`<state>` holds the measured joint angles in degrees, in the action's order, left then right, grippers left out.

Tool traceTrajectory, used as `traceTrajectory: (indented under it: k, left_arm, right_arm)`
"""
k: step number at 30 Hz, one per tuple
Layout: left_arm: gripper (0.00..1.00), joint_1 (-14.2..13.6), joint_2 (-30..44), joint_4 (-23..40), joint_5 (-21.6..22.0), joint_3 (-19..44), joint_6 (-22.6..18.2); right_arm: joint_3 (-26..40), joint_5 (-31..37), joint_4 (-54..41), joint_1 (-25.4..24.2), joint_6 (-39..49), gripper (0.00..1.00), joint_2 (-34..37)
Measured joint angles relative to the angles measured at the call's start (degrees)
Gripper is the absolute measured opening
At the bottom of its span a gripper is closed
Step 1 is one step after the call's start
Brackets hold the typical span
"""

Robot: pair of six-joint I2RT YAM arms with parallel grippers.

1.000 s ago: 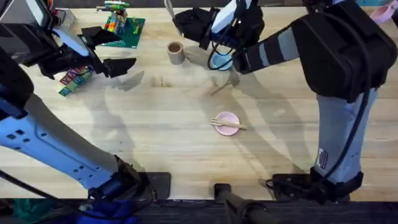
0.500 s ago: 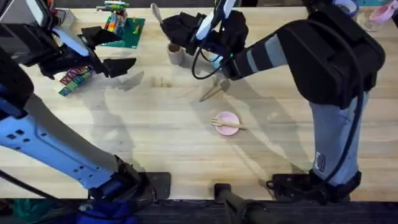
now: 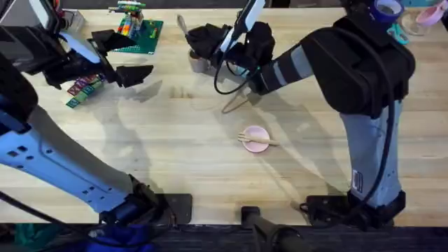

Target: Pick up a utensil and set it on the pink plate, then put the other utensil in the container.

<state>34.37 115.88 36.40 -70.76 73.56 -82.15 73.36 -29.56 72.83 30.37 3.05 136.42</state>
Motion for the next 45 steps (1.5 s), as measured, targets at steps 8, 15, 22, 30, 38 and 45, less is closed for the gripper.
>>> traceTrajectory:
  k: [8, 15, 22, 30, 38, 45]
  left_arm:
    - [0.993, 0.0, 0.0, 0.0, 0.0, 0.0, 0.0]
    - [0.994, 0.0, 0.0, 0.0, 0.0, 0.0, 0.0]
    - [0.993, 0.0, 0.0, 0.0, 0.0, 0.0, 0.0]
    - [0.993, 0.0, 0.0, 0.0, 0.0, 0.0, 0.0]
    - [0.993, 0.0, 0.0, 0.0, 0.0, 0.0, 0.0]
    - [0.993, 0.0, 0.0, 0.0, 0.0, 0.0, 0.0]
  right_arm:
    - [-0.1, 0.6, -2.7, 0.0, 0.4, 0.034, 0.1]
    - [-0.2, 0.9, -5.5, 0.0, 1.3, 0.034, 0.1]
    - [-0.3, 0.9, -5.8, 0.0, 1.8, 0.034, 0.1]
    - [-0.3, 0.9, -5.9, 0.0, 1.9, 0.056, 0.1]
    - [-0.3, 0.9, -7.4, 0.0, 1.9, 0.055, 0.1]
    - [-0.3, 0.9, -7.7, 0.0, 1.9, 0.163, 0.1]
